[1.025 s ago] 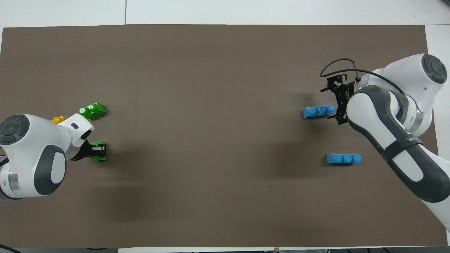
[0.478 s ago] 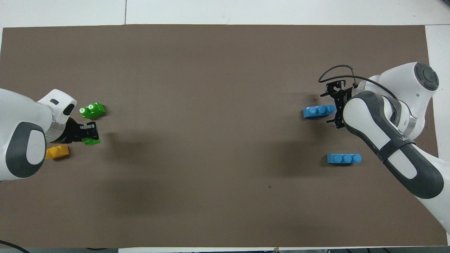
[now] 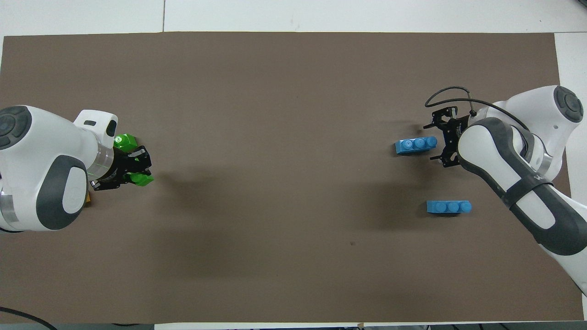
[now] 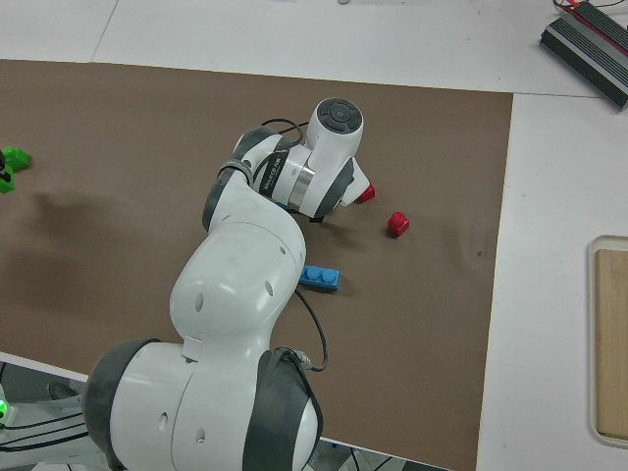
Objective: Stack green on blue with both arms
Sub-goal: 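Grasp the green brick with the left gripper while the right gripper grasps the blue brick, then carry the green brick and blue brick toward each other at table center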
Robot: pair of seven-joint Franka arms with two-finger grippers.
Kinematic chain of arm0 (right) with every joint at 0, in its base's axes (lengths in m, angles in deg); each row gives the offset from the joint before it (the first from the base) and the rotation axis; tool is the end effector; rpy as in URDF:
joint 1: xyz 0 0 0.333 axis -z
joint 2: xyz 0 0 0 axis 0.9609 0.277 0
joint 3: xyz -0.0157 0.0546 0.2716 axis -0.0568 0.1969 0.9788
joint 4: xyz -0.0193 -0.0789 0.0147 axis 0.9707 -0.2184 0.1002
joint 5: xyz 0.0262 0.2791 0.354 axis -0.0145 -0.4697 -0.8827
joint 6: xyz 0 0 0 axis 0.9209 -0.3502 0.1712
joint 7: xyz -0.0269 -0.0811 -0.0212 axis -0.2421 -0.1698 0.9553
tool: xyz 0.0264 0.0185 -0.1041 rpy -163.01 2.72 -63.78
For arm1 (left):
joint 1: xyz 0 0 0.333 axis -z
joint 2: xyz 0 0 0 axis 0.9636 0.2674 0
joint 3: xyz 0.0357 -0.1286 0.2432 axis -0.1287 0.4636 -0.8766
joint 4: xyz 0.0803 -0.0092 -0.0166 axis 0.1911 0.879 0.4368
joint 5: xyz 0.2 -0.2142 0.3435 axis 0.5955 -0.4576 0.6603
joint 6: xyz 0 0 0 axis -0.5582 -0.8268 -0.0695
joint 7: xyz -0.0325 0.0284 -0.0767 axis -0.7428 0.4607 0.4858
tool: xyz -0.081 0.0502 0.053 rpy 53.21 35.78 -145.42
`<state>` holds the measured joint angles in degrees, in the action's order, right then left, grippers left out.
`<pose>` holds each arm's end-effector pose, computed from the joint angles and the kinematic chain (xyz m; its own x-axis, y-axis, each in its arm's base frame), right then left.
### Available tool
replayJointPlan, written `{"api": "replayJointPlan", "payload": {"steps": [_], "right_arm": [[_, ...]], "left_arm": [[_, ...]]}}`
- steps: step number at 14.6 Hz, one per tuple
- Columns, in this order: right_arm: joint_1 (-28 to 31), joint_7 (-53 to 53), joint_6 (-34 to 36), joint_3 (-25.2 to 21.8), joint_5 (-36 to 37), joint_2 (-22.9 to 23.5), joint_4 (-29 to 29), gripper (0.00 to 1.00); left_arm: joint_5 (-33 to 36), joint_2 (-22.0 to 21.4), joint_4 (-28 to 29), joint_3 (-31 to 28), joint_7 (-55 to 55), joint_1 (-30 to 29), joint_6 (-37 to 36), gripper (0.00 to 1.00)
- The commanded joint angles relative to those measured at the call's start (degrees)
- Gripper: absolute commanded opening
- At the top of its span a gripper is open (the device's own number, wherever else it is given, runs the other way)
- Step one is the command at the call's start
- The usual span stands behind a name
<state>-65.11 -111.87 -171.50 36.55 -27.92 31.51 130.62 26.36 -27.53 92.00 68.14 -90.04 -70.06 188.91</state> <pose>0.6365 -0.0088 0.2136 0.1548 -0.9469 -0.2817 -0.9879 -0.1479 -0.0455 0.5791 -0.0785 0.3199 0.8427 0.5288 -0.1014 0.5312 -0.8472 -0.0045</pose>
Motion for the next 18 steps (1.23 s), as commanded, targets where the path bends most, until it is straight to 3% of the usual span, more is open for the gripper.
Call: {"api": "replayJointPlan", "payload": {"steps": [1, 9, 11, 12, 18], "right_arm": [[0.8, 1.9, -1.4, 0.6, -1.6, -0.2, 0.9, 0.83], [0.7, 1.8, -1.8, 0.6, -4.8, -0.2, 0.8, 0.41], [0.8, 2.0, -2.2, 0.6, -4.8, -0.1, 0.7, 0.19], [0.9, 2.6, -2.2, 0.6, -4.8, -0.1, 0.5, 0.0], [-3.7, -0.9, 1.7, 0.8, -6.2, 0.4, -5.3, 0.0]], "left_arm": [[-1.5, 1.0, -1.3, -0.6, -6.6, 0.8, -0.2, 0.0], [-3.0, 1.1, -1.3, -0.6, -13.6, 3.3, 1.7, 0.0], [-3.0, 1.1, -1.3, -0.6, -16.8, 4.0, 1.8, 0.0], [-3.0, 1.1, -1.3, -0.6, -18.6, 4.3, 1.8, 0.0], [-3.1, 1.1, -1.4, -0.6, -28.0, 5.9, 1.9, 0.0]]}}
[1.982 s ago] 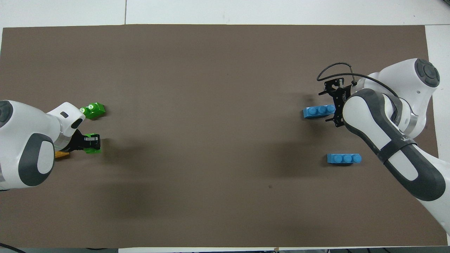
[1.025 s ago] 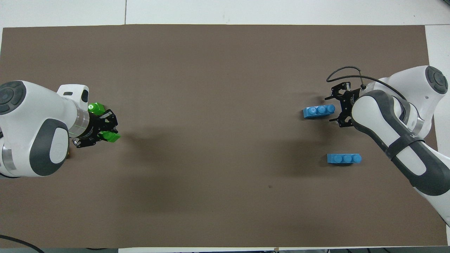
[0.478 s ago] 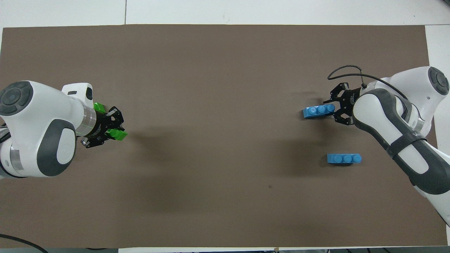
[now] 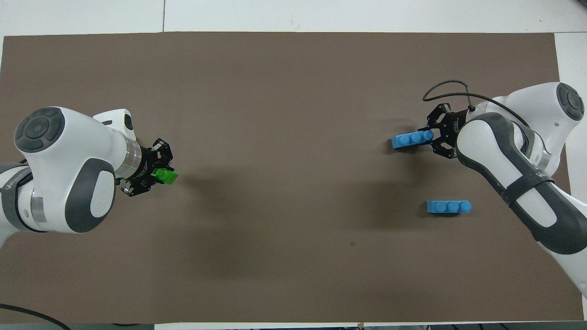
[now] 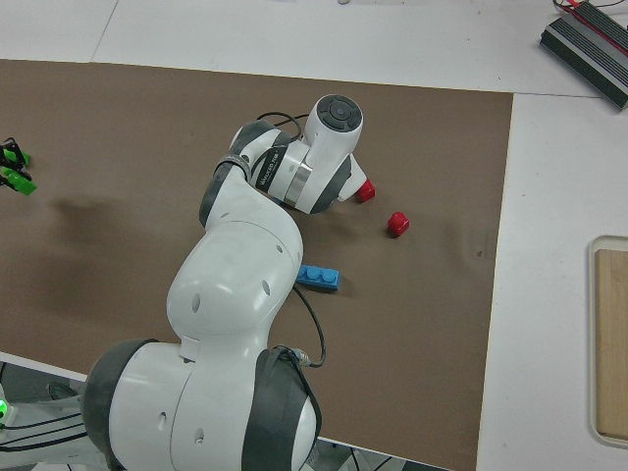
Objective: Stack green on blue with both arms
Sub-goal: 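Carry the green brick and blue brick toward each other at table center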
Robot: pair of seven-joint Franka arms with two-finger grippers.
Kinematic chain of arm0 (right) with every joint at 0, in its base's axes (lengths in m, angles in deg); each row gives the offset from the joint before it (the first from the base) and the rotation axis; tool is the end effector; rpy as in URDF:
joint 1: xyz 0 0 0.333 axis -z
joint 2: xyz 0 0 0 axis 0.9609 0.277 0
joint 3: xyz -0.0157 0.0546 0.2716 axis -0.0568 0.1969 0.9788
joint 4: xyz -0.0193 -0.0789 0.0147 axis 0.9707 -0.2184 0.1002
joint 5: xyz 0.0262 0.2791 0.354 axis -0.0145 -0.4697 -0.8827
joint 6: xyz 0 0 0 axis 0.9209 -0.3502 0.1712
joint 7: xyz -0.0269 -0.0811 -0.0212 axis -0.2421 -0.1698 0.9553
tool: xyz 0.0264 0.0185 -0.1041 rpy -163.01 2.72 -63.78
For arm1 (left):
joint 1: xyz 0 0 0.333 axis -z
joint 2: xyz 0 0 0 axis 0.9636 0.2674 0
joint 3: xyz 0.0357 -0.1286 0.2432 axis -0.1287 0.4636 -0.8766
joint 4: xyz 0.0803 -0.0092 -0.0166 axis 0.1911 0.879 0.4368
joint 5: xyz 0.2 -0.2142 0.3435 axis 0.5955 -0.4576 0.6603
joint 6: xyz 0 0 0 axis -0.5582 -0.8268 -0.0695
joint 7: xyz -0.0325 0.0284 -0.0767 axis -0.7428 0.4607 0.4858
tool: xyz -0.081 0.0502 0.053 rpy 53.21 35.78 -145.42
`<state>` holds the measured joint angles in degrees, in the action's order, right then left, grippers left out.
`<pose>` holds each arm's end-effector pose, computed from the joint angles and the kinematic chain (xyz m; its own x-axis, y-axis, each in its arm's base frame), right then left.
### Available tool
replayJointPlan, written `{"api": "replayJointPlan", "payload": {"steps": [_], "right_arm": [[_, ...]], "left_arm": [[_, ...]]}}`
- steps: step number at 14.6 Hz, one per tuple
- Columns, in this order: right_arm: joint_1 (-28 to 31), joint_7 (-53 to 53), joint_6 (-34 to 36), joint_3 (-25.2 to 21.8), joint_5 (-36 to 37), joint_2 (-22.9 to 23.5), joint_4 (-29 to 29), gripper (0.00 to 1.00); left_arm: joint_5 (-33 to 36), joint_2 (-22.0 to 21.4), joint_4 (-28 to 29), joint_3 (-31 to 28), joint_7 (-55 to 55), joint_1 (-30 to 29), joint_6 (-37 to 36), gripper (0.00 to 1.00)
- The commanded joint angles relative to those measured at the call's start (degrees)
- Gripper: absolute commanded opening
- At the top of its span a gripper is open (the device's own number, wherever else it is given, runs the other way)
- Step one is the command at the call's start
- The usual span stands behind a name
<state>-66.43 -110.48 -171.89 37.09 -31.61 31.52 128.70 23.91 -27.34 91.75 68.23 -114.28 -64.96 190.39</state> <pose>0.6491 0.0122 0.2306 0.1766 -0.9311 -0.3192 -0.9833 -0.1527 -0.0985 0.5734 -0.1334 0.3224 0.6052 0.7884 -0.1103 0.7928 -0.6095 -0.0065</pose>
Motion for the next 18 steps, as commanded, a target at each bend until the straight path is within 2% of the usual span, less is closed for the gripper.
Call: {"api": "replayJointPlan", "payload": {"steps": [1, 3, 5, 7, 11, 12, 15, 18], "right_arm": [[-4.1, -6.3, 2.8, 0.3, -2.6, 0.2, -4.4, 0.0], [-6.9, -12.5, 3.0, 0.4, -2.5, -0.3, -5.9, 0.0], [-12.7, -16.9, 2.7, 0.3, -2.5, -1.2, -6.5, 0.0], [-18.3, -27.3, 2.5, 0.2, -1.5, -1.1, -8.8, 0.0], [-27.6, -38.3, -2.9, 0.1, 0.1, -0.9, -8.4, 0.0], [-30.0, -41.0, -3.1, -0.1, 2.6, -0.5, -8.5, 0.0], [-33.8, -48.3, -5.5, 0.2, 9.0, 1.8, -8.7, 0.0], [-34.4, -50.2, -7.6, 0.2, 9.4, 3.4, -8.6, 0.0]], "left_arm": [[-0.7, 1.0, -1.2, -0.7, -5.3, 0.8, 1.2, 0.0], [-0.8, 1.0, -1.2, -0.6, -6.4, 1.5, 1.8, 0.0], [-1.2, 1.0, -1.2, -0.7, -8.1, 2.0, 1.8, 0.0], [-1.2, 1.0, -1.1, -0.7, -8.3, 2.0, 2.6, 0.0], [-1.7, 1.0, -1.2, -0.7, -10.5, 2.2, 2.6, 0.0], [-1.7, 1.0, -1.2, -0.7, -12.0, 2.9, 2.7, 0.0], [-1.7, 1.0, -1.2, -0.7, -12.5, 2.9, 3.5, 0.0], [-1.7, 1.0, -1.2, -0.7, -13.8, 2.9, 3.7, 0.0]]}}
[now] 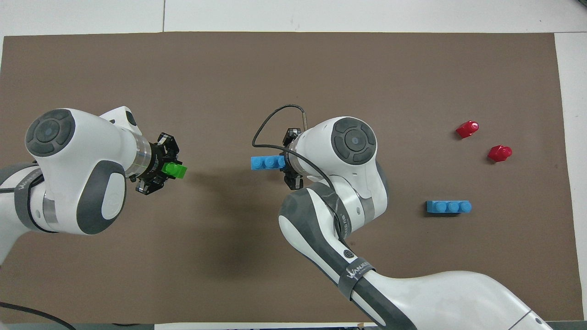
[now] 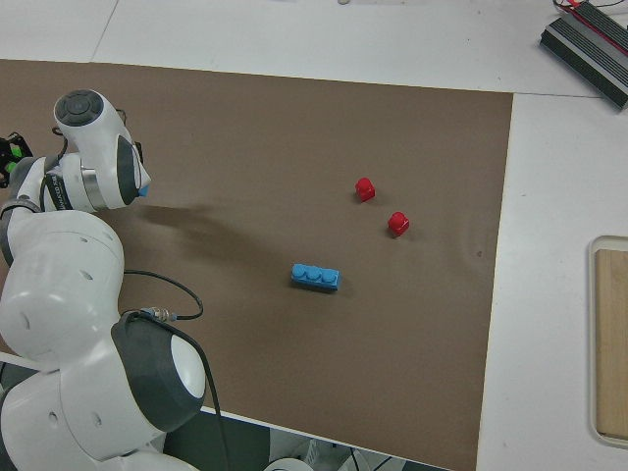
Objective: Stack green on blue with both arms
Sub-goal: 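Carry the green brick and blue brick toward each other at table center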
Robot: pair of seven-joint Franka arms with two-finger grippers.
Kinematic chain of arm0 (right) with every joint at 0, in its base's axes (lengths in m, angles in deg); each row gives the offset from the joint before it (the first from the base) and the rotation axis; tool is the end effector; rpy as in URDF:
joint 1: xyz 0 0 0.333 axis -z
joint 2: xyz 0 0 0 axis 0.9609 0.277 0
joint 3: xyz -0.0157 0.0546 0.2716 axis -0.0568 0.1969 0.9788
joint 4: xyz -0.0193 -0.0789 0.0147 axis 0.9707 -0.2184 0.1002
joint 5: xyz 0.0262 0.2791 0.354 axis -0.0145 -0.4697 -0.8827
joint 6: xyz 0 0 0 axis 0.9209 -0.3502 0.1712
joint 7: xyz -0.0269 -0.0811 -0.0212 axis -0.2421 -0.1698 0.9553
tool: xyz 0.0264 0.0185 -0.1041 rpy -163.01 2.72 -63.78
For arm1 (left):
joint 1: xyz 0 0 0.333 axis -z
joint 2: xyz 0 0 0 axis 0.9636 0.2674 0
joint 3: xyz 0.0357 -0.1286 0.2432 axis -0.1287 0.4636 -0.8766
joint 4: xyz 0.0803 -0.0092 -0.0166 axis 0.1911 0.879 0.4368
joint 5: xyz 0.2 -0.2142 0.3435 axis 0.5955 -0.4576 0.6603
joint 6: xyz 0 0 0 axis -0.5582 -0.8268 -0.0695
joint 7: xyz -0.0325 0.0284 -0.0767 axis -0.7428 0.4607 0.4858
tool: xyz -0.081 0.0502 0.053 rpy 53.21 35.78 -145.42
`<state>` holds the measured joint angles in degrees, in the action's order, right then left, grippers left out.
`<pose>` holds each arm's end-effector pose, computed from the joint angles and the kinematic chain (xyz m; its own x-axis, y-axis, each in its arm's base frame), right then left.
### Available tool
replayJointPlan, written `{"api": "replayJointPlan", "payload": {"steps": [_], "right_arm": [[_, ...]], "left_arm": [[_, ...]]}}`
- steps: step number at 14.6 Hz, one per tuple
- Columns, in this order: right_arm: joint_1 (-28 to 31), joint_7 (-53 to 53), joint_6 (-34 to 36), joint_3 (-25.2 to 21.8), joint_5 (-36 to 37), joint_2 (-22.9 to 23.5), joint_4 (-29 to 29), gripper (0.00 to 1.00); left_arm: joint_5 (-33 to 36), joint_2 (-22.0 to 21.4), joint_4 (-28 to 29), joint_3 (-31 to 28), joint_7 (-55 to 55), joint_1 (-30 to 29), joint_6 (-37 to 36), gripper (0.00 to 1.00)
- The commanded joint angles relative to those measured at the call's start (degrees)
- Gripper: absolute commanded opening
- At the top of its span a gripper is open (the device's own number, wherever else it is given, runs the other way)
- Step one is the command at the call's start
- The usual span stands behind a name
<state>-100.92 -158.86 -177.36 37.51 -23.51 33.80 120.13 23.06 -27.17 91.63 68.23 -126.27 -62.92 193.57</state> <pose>0.5734 0.4022 0.2869 0.0316 -0.9512 -0.3070 -0.9979 -0.0129 -0.0628 0.5749 -0.1552 0.3264 0.4522 0.8859 -0.1034 0.8916 -0.4521 0.0256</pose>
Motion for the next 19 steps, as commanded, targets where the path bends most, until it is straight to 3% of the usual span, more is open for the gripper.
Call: {"api": "replayJointPlan", "payload": {"steps": [1, 9, 13, 19], "right_arm": [[0.1, -2.2, -3.0, -0.2, 1.3, 1.4, 0.3, 0.0], [-1.3, -2.4, -10.2, -0.1, 1.0, 5.8, 0.8, 0.0], [-1.2, -2.2, -11.6, -0.1, 1.0, 6.1, 1.9, 0.0], [-1.0, -1.9, -13.6, -0.1, 1.0, 6.1, 3.6, 0.0]], "left_arm": [[-0.8, 0.9, -1.1, -0.7, -4.1, 1.5, 0.9, 0.0], [-0.8, 2.5, -3.6, -0.7, -19.2, 5.6, 3.4, 0.0], [-0.6, 4.3, -7.7, -0.7, -30.1, 6.8, 3.7, 0.0], [0.1, 6.5, -10.1, -0.8, -37.9, 11.5, 5.1, 0.0]]}}
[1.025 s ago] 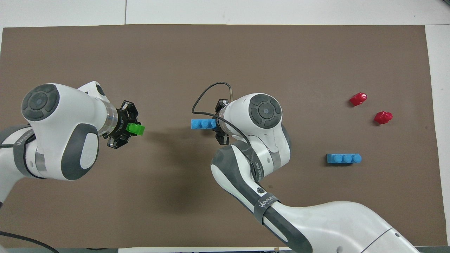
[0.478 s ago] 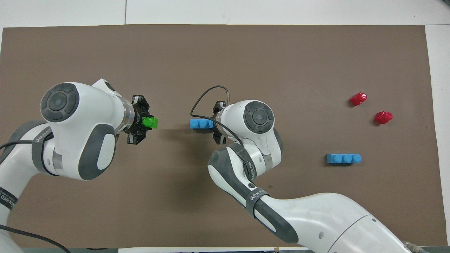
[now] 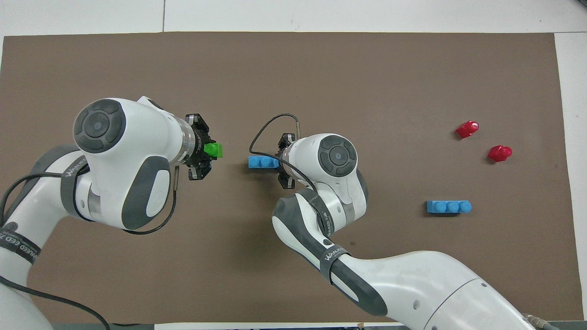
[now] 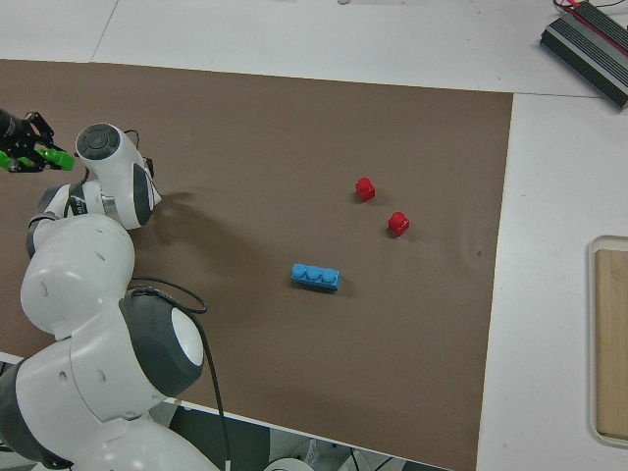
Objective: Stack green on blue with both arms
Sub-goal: 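Carry the green brick and blue brick toward each other at table center, then press the green brick down onto the blue brick with the left gripper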
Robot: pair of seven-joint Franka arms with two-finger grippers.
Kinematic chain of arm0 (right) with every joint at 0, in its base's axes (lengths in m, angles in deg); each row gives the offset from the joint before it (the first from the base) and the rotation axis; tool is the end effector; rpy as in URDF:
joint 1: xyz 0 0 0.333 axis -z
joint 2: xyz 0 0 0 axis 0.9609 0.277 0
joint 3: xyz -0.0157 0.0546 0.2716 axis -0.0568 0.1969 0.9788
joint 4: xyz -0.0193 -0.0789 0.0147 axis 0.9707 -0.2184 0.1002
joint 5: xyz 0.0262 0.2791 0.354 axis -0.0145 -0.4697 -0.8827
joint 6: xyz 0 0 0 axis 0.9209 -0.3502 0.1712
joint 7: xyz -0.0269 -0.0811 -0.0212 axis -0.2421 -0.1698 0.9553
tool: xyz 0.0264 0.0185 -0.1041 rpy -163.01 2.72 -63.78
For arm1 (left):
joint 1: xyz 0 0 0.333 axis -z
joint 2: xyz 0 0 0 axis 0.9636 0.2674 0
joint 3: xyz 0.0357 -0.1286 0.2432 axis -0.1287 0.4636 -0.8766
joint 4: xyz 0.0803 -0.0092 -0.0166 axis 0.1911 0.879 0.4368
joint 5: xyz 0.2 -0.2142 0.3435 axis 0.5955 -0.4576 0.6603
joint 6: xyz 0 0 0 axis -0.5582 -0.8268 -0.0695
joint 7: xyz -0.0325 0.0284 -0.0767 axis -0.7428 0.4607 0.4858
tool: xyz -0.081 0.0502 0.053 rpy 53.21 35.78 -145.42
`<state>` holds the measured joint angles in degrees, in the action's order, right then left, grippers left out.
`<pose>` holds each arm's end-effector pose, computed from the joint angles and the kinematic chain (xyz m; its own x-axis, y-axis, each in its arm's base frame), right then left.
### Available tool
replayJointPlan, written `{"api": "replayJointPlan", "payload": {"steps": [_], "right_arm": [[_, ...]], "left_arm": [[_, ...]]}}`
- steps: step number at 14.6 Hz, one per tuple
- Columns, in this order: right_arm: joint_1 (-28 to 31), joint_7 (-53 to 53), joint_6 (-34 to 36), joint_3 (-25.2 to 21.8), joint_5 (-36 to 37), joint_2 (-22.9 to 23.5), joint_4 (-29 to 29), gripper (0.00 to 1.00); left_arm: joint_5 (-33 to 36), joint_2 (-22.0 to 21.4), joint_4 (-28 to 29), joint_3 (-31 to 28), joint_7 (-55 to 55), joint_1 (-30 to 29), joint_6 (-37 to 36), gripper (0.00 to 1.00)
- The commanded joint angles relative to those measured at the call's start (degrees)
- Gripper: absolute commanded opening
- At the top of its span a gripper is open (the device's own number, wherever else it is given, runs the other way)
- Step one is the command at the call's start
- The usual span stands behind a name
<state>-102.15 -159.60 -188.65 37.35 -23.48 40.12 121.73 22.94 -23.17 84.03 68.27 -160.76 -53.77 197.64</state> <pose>0.5685 0.4073 0.2168 0.0077 -0.9472 -0.3207 -0.9934 0.0293 -0.1105 0.5824 -0.2609 0.3587 0.0329 0.9881 -0.1502 0.9961 -0.0202 0.0855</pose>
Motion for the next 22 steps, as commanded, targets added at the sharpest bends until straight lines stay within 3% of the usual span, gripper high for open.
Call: {"api": "replayJointPlan", "payload": {"steps": [1, 7, 14, 22], "right_arm": [[0.3, -1.0, -2.4, 0.0, 1.0, -0.2, 2.0, 0.0], [0.4, -0.9, -2.4, 0.0, 1.0, -0.3, 2.4, 0.0], [0.5, -0.8, -2.4, 0.0, 1.0, -0.3, 2.4, 0.0], [0.6, -0.7, -2.4, 0.0, 1.0, -0.3, 2.5, 0.0]], "left_arm": [[0.3, 2.8, -3.2, -0.9, -4.7, 3.1, 1.0, 0.0], [0.3, 5.9, -4.8, -0.9, -9.7, 7.3, 4.7, 0.0], [3.0, 11.1, -6.8, -0.9, -16.1, 11.4, 4.0, 0.0], [5.7, 11.5, -7.4, -0.9, -14.4, 10.5, 2.0, 0.0]]}}
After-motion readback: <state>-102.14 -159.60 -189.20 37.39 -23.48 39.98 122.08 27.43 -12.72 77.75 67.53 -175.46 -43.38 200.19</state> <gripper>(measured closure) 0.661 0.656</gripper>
